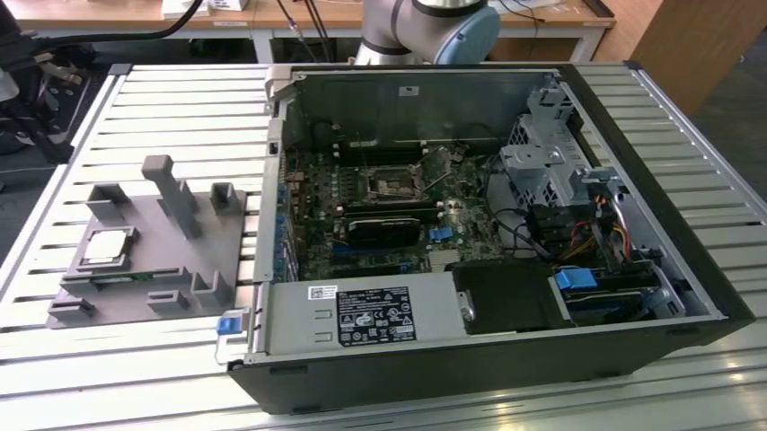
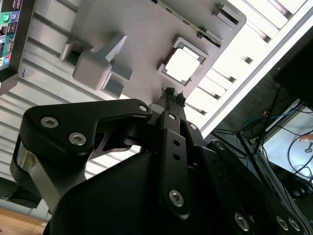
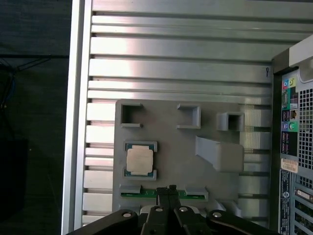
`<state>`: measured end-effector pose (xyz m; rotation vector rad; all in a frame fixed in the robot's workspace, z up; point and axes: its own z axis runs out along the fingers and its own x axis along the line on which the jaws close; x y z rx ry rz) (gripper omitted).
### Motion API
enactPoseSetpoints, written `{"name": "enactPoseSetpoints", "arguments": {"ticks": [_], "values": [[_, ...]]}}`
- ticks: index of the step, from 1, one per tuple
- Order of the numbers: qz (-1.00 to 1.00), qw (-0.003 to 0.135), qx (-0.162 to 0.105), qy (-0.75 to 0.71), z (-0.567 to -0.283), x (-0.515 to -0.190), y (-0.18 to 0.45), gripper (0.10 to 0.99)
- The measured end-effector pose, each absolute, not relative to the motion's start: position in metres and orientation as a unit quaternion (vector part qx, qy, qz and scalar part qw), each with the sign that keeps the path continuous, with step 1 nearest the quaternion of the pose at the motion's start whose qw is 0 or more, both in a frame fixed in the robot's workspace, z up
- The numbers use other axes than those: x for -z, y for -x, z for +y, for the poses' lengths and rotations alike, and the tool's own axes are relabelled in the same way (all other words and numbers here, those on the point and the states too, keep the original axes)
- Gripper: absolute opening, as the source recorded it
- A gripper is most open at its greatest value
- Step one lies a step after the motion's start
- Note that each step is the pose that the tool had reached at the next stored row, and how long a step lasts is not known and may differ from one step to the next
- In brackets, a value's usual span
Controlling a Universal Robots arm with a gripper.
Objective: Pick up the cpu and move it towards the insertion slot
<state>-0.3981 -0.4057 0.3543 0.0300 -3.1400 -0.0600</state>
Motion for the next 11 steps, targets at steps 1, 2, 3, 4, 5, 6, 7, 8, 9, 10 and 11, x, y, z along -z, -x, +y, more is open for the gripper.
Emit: {"name": "enactPoseSetpoints", "arguments": {"ticks": [1, 2, 3, 4, 5, 6, 7, 8, 9, 10, 11], "values": [[-1.000, 0.000, 0.019, -0.010, -0.4058, -0.3543, 0.3986, 0.106], [-1.000, 0.000, 0.019, -0.010, -0.4057, -0.3543, 0.3989, 0.106], [-1.000, 0.000, 0.019, -0.010, -0.4057, -0.3543, 0.3993, 0.106], [-1.000, 0.000, 0.019, -0.010, -0.4058, -0.3542, 0.3996, 0.106], [-1.000, 0.000, 0.019, -0.010, -0.4057, -0.3541, 0.4001, 0.106], [-1.000, 0.000, 0.019, -0.010, -0.4057, -0.3541, 0.4006, 0.106], [-1.000, 0.000, 0.019, -0.009, -0.4057, -0.3539, 0.4013, 0.106], [-1.000, 0.000, 0.019, -0.010, -0.4057, -0.3537, 0.4019, 0.106], [-1.000, 0.000, 0.019, -0.010, -0.4058, -0.3534, 0.4022, 0.106], [-1.000, 0.000, 0.019, -0.010, -0.4058, -0.3532, 0.4025, 0.106], [-1.000, 0.000, 0.019, -0.010, -0.4058, -0.3531, 0.4025, 0.106]]}}
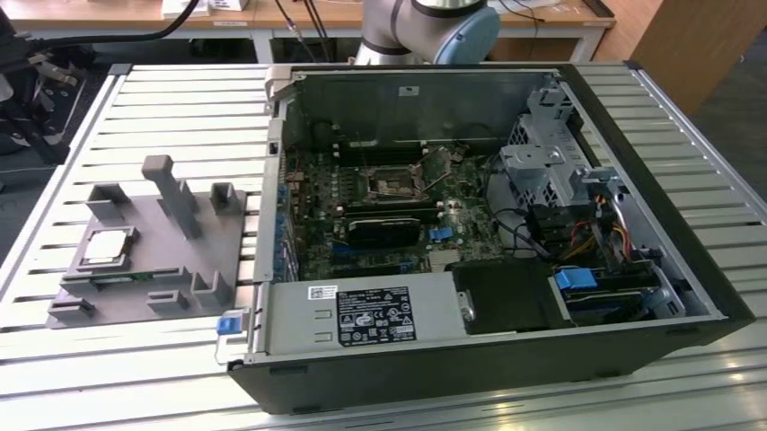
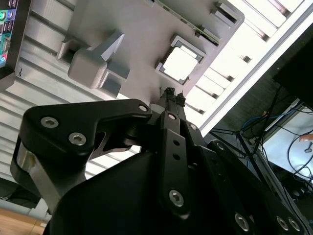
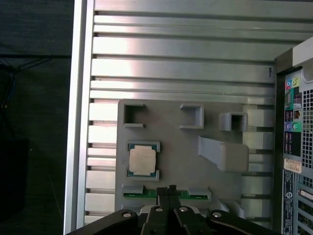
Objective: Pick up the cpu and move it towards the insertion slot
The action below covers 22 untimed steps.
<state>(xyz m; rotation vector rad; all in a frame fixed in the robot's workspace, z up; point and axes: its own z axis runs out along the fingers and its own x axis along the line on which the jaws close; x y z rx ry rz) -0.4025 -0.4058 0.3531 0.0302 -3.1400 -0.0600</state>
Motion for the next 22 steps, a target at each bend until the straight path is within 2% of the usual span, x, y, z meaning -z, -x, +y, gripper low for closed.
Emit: {"name": "enactPoseSetpoints", "arguments": {"ticks": [12, 14, 15, 17, 18, 20, 21, 22], "values": [[-1.000, 0.000, 0.019, -0.010, -0.406, -0.345, 0.403, 0.114], [-1.000, 0.000, 0.019, -0.010, -0.406, -0.343, 0.403, 0.231], [-1.000, 0.000, 0.019, -0.010, -0.406, -0.342, 0.403, 0.231], [-1.000, 0.000, 0.019, -0.010, -0.406, -0.340, 0.403, 0.353], [-1.000, 0.000, 0.019, -0.011, -0.406, -0.339, 0.404, 0.353], [-1.000, 0.000, 0.019, -0.012, -0.407, -0.337, 0.405, 0.467], [-1.000, 0.000, 0.019, -0.013, -0.407, -0.336, 0.406, 0.467], [-1.000, 0.001, 0.019, -0.016, -0.407, -0.334, 0.406, 0.525]]}}
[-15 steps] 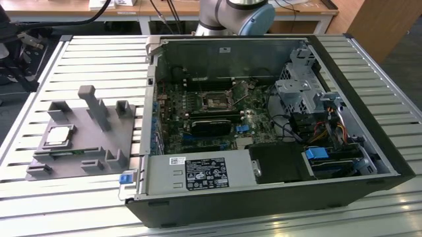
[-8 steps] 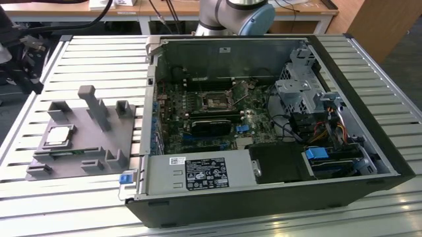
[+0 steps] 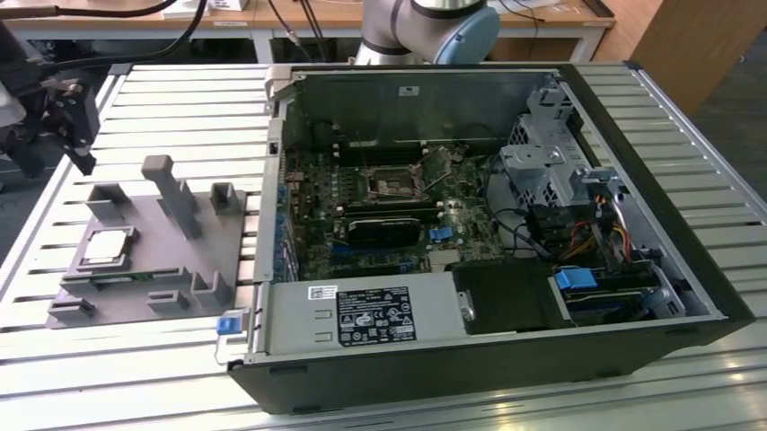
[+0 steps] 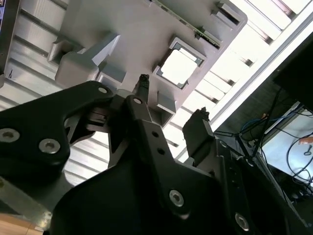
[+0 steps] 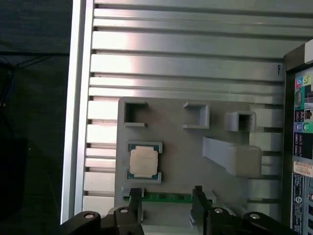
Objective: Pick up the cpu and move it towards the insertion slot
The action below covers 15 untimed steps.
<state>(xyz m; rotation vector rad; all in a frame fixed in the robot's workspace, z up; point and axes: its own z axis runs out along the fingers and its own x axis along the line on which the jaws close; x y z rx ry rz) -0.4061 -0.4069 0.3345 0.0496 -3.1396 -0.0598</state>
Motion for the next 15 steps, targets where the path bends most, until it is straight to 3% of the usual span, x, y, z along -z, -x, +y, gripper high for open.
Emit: {"name": "enactPoseSetpoints", "arguments": {"ticks": [3, 15], "values": [[-1.000, 0.001, 0.019, -0.023, -0.407, -0.331, 0.408, 0.647], [-0.999, 0.000, 0.019, -0.028, -0.407, -0.322, 0.410, 0.647]]}}
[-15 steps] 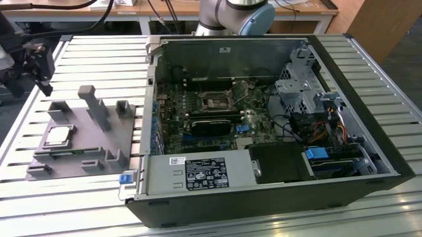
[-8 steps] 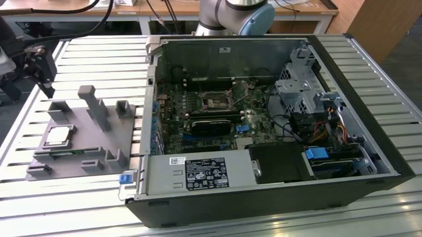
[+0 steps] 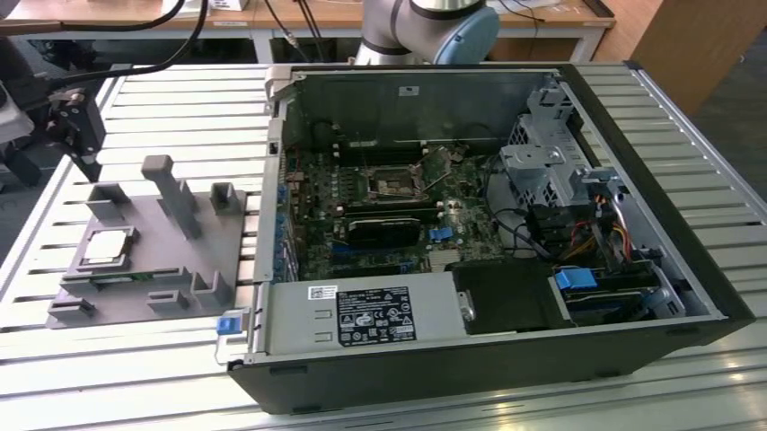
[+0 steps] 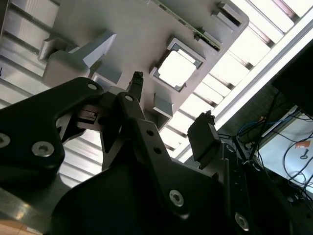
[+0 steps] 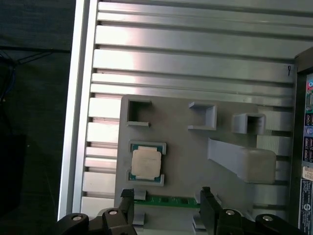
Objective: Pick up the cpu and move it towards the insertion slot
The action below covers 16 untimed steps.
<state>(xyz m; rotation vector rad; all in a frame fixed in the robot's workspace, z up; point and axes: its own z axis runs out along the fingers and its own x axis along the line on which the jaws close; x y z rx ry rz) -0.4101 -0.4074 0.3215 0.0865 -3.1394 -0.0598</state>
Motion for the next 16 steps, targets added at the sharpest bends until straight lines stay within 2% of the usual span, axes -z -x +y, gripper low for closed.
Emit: {"name": "enactPoseSetpoints", "arguments": {"ticks": [16], "values": [[-0.999, 0.000, 0.019, -0.028, -0.407, -0.310, 0.410, 0.647]]}}
